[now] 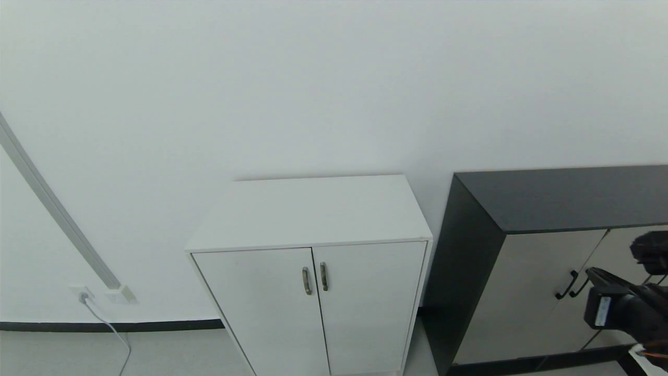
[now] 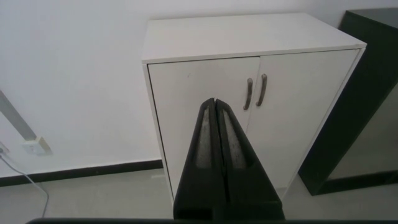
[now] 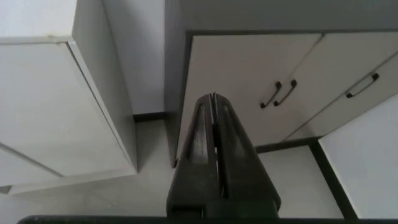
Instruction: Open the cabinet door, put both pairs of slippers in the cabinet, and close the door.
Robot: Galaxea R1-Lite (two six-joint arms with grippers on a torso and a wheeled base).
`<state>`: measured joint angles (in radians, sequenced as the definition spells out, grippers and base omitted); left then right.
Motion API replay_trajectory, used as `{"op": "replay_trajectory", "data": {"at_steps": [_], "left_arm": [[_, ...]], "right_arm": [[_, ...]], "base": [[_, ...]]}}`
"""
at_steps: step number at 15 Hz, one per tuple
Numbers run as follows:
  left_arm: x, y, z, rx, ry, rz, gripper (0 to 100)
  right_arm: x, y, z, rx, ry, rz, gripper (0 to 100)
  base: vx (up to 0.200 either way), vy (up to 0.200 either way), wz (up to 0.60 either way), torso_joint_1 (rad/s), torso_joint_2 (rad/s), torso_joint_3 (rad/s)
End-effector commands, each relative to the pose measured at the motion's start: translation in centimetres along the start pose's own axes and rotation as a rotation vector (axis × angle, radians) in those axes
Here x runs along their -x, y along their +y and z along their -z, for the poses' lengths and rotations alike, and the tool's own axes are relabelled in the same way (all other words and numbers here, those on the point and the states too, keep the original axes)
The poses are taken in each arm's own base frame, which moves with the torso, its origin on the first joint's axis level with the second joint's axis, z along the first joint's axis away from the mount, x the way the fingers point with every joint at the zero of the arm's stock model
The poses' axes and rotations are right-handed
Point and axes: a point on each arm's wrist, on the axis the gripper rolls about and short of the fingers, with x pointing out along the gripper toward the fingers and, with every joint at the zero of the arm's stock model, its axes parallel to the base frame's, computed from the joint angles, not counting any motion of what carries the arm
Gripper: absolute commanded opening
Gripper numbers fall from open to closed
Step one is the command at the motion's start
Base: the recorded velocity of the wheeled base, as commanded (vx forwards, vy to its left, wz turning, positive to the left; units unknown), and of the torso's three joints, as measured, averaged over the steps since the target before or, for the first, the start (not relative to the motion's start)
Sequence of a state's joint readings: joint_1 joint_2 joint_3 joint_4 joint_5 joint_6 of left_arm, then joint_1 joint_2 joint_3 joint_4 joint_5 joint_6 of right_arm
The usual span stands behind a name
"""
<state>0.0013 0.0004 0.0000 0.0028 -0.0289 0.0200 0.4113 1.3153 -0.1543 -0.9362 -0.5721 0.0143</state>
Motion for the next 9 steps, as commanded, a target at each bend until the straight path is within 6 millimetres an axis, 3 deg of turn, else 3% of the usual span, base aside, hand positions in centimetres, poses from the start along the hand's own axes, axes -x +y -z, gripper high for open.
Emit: {"op": "replay_trajectory", "data": {"at_steps": [1, 6, 9], "left_arm": [[0.0, 0.0, 0.0, 0.000, 0.001, 0.000, 0], [0.0, 0.0, 0.0, 0.000, 0.001, 0.000, 0], [0.0, 0.0, 0.0, 0.000, 0.000, 0.000, 0]], "right_arm": [[5.0, -3.8, 1.2, -0.023, -0.053, -0.030, 0], [11.0, -6.7, 4.8, -0.018, -0.025, -0.193, 0], [12.8, -7.7, 7.1, -0.016, -0.021, -0.203, 0]], "base": [[0.000, 0.000, 0.00, 0.000, 0.00, 0.000], [0.000, 0.000, 0.00, 0.000, 0.00, 0.000], [0.000, 0.000, 0.00, 0.000, 0.00, 0.000]]}}
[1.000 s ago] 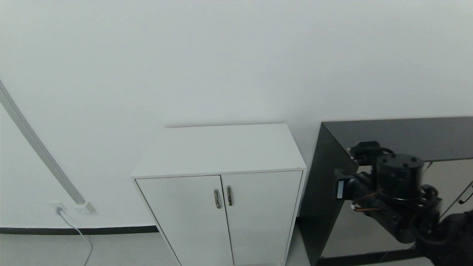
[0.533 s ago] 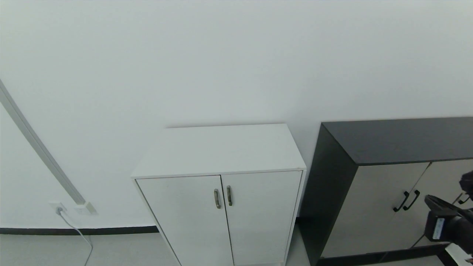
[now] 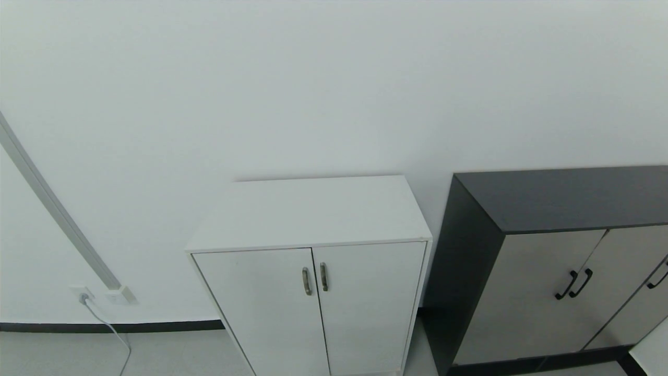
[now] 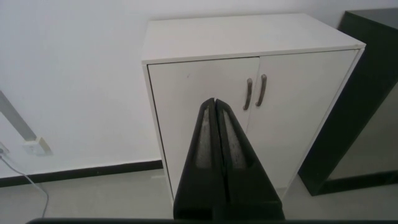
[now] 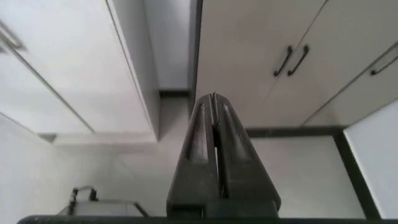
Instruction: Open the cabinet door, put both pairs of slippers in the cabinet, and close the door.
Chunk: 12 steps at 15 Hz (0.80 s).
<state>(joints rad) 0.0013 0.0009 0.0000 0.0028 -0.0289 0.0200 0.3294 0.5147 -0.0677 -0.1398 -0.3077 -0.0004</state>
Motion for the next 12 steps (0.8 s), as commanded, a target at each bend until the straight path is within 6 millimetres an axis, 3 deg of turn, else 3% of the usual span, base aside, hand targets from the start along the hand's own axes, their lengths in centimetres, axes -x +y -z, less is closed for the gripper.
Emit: {"op": "replay_trajectory", "data": {"at_steps": [1, 6, 10, 12], "left_arm": [[0.0, 0.0, 0.0, 0.000, -0.001, 0.000, 0], [0.0, 0.0, 0.0, 0.002, 0.001, 0.000, 0], [0.0, 0.0, 0.0, 0.002, 0.001, 0.000, 0], [0.0, 0.0, 0.0, 0.005, 0.001, -0.002, 0]], "right_arm": [[2.3, -0.7, 1.9, -0.035, -0.110, -0.021, 0], [2.0, -0.2, 3.3, -0.015, -0.084, -0.159, 0], [2.0, -0.2, 3.3, -0.013, -0.089, -0.185, 0], [2.0, 0.1, 3.8, 0.030, -0.063, -0.291, 0]], "base": [[0.000, 0.000, 0.00, 0.000, 0.00, 0.000], [0.000, 0.000, 0.00, 0.000, 0.00, 0.000], [0.000, 0.000, 0.00, 0.000, 0.00, 0.000], [0.000, 0.000, 0.00, 0.000, 0.00, 0.000]]}}
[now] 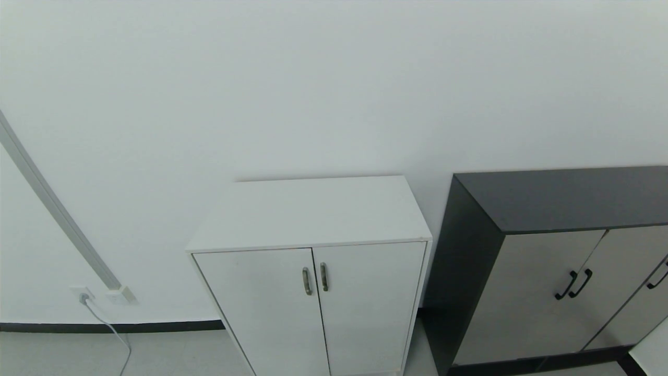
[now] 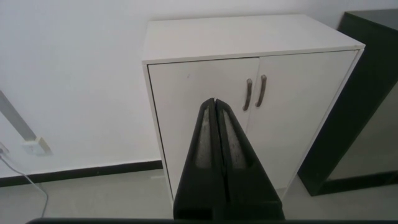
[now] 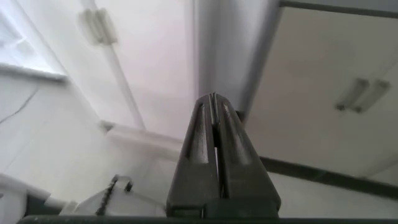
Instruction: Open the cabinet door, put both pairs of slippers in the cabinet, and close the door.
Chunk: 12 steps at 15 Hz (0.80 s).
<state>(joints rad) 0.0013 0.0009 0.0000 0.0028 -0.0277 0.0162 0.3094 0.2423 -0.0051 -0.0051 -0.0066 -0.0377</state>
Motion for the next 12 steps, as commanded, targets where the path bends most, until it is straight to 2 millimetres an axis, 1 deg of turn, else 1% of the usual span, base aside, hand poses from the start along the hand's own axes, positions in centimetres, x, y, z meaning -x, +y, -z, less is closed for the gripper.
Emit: {"op": "replay_trajectory", "data": {"at_steps": [1, 3, 5, 7, 9, 12], "left_arm": [[0.0, 0.0, 0.0, 0.001, 0.001, 0.000, 0], [0.0, 0.0, 0.0, 0.001, 0.001, 0.000, 0], [0.0, 0.0, 0.0, 0.001, -0.001, 0.000, 0], [0.0, 0.0, 0.0, 0.001, -0.001, 0.000, 0], [0.0, 0.0, 0.0, 0.001, 0.001, 0.000, 0], [0.0, 0.0, 0.0, 0.001, -0.001, 0.000, 0]], "right_arm": [[-0.1, 0.0, 0.2, 0.004, 0.014, 0.004, 0], [0.0, 0.0, 0.2, -0.044, 0.007, 0.156, 0], [0.4, 0.2, 0.3, -0.067, -0.043, 0.268, 0], [0.8, 0.4, 0.5, -0.069, -0.098, 0.324, 0], [1.5, 0.6, 0.8, -0.057, -0.200, 0.338, 0], [1.6, 0.7, 0.9, -0.062, -0.219, 0.335, 0]], "base": [[0.000, 0.000, 0.00, 0.000, 0.00, 0.000], [0.000, 0.000, 0.00, 0.000, 0.00, 0.000], [0.000, 0.000, 0.00, 0.000, 0.00, 0.000], [0.000, 0.000, 0.00, 0.000, 0.00, 0.000], [0.000, 0.000, 0.00, 0.000, 0.00, 0.000], [0.000, 0.000, 0.00, 0.000, 0.00, 0.000]]}}
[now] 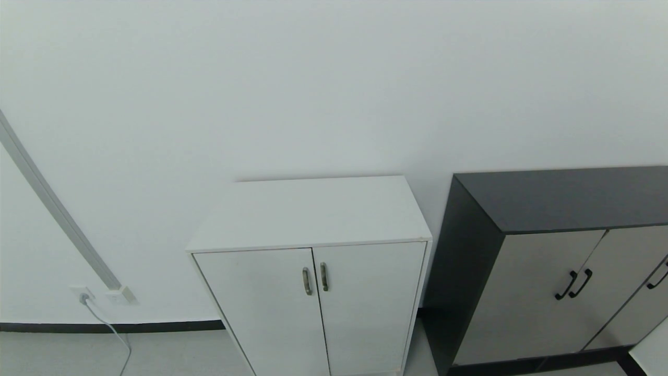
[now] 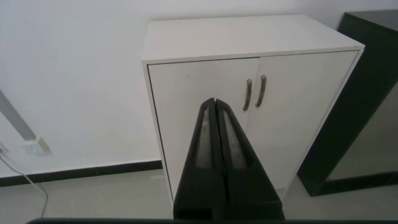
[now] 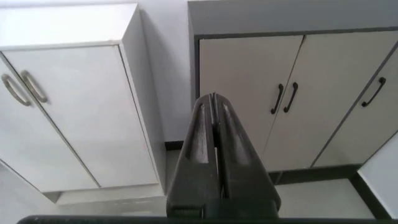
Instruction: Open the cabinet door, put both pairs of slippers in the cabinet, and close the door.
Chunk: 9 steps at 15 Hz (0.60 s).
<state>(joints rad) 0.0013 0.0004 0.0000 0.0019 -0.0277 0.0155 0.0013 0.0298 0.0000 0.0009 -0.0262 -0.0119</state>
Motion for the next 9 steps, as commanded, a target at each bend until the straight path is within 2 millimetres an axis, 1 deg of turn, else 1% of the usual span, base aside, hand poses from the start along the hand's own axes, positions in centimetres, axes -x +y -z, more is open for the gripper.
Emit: {"op": "replay_trajectory", "data": {"at_steps": [1, 9], "left_arm": [[0.00, 0.00, 0.00, 0.000, -0.001, 0.000, 0], [-0.01, 0.00, -0.01, 0.000, 0.001, 0.000, 0]], "right_arm": [[0.22, -0.01, 0.06, -0.022, -0.031, 0.003, 0], [0.22, 0.00, 0.06, -0.022, -0.031, 0.001, 0]], "base": [[0.000, 0.000, 0.00, 0.000, 0.00, 0.000], [0.000, 0.000, 0.00, 0.000, 0.00, 0.000]]}}
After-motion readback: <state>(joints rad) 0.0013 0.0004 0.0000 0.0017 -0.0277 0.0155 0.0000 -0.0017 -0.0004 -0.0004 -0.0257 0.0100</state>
